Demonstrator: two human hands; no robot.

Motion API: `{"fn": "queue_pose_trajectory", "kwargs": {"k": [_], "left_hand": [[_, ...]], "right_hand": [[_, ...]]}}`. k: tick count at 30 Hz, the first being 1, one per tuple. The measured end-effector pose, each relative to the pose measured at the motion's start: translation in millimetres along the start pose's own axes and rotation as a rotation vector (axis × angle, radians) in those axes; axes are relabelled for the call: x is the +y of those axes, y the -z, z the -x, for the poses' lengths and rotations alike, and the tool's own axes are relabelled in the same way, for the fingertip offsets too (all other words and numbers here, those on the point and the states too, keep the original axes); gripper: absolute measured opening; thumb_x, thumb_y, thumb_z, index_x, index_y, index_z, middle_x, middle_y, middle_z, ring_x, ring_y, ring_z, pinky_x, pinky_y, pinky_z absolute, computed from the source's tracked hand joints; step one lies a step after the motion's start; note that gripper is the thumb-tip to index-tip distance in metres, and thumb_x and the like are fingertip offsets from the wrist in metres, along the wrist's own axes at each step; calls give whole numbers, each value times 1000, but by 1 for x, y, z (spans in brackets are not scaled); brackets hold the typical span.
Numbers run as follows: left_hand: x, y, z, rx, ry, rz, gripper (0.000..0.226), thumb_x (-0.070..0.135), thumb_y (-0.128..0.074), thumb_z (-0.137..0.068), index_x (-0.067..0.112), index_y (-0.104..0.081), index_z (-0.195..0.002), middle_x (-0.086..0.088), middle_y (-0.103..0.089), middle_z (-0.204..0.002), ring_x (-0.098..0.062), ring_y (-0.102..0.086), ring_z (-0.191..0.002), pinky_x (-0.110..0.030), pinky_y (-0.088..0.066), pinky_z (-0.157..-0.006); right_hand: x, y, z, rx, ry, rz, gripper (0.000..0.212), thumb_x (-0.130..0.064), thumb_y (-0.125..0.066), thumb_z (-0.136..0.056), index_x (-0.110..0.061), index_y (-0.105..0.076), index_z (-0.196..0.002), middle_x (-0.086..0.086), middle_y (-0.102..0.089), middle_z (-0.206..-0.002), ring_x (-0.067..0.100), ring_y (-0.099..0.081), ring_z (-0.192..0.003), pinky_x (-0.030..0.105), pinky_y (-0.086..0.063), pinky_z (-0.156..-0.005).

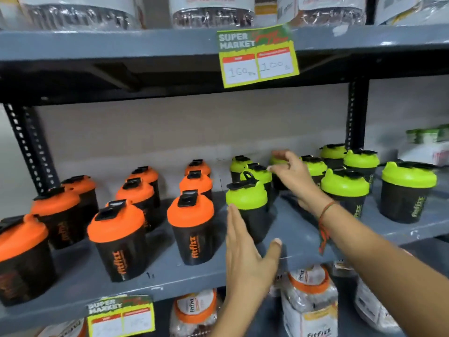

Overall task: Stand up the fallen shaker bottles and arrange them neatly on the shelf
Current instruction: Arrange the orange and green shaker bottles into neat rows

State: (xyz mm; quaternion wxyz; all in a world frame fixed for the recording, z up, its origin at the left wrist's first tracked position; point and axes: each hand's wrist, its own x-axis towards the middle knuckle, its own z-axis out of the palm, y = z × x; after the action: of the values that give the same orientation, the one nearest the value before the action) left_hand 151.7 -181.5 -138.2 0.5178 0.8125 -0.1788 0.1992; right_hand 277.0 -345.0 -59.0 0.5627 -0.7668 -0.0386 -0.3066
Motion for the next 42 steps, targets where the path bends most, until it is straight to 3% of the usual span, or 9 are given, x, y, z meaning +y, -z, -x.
{"fn": "queue_pose_trajectory", "kwargs": {"k": [4, 7, 12, 19, 23, 26, 31, 38, 42], "left_hand": [[-4, -16, -20, 117, 142, -5, 113, 37, -71, -75, 27, 14, -149, 10, -3, -159, -6, -6, -147, -19, -10, -112], [-18, -14, -43, 170, 318, 109, 124, 45, -74, -55, 27, 1, -151, 6, -27, -155, -11, -27, -142, -32, -23, -117], [-26, -9, -59, 67, 365, 250, 101, 32, -79, -50, 33, -33, -140, 10, -61, -128, -4, -59, -113, -34, -46, -103], [-15, -18, -48, 86, 265, -35, 106, 64, -83, -38, 41, -40, -132, 16, -51, -132, -3, -52, -119, -34, -45, -102], [-12, -10, -47, -140, 322, 127, 78, 37, -89, -49, 43, -48, -115, 17, -63, -118, 3, -61, -106, -30, -47, -99], [-16, -14, -46, -106, 323, 102, 75, 33, -86, -48, 41, -51, -114, 14, -68, -112, -3, -63, -105, -37, -48, -101], [-3, -31, -36, 31, 247, -131, 66, 58, -81, -46, 38, -56, -104, 14, -67, -106, -2, -60, -99, -29, -50, -85], [2, -37, -33, 97, 214, -211, 60, 60, -80, -50, 35, -58, -100, 14, -66, -102, 0, -58, -90, -20, -43, -71], [3, -38, -31, 99, 218, -209, 66, 64, -78, -48, 36, -56, -103, 16, -70, -100, -1, -61, -91, -23, -45, -74]], "right_hand": [[48, -10, -11, -126, -81, 37, 83, -34, -76, -65, -18, -44, -139, 9, -48, -142, 23, -51, -125, 43, -43, -108], [70, -19, -13, -240, -113, -5, 101, -42, -80, -60, -19, -32, -147, 4, -49, -139, 19, -49, -126, 36, -40, -107], [90, -27, -20, -381, -180, -22, 84, -26, -84, -74, -20, -33, -141, -1, -56, -125, 18, -53, -116, 28, -42, -89], [86, -21, -23, -432, -178, -36, 71, -20, -82, -76, -17, -41, -135, -1, -59, -115, 12, -58, -99, 12, -44, -60], [91, -18, -26, -487, -189, -68, 67, -11, -78, -81, -14, -41, -137, 4, -63, -123, -2, -58, -91, 6, -47, -60], [91, -16, -25, -497, -207, -79, 63, -13, -76, -82, -14, -44, -137, 7, -64, -124, -1, -59, -90, 8, -49, -59], [81, -11, -18, -500, -244, -97, 76, -39, -74, -67, -23, -44, -135, 6, -63, -127, 17, -62, -108, 32, -54, -82], [77, -9, -14, -491, -248, -159, 75, -38, -73, -69, -20, -44, -136, 12, -61, -134, 23, -61, -113, 37, -52, -89], [81, -9, -17, -484, -255, -191, 98, -61, -65, -44, -22, -49, -132, 12, -63, -131, 29, -61, -118, 51, -49, -102]]}}
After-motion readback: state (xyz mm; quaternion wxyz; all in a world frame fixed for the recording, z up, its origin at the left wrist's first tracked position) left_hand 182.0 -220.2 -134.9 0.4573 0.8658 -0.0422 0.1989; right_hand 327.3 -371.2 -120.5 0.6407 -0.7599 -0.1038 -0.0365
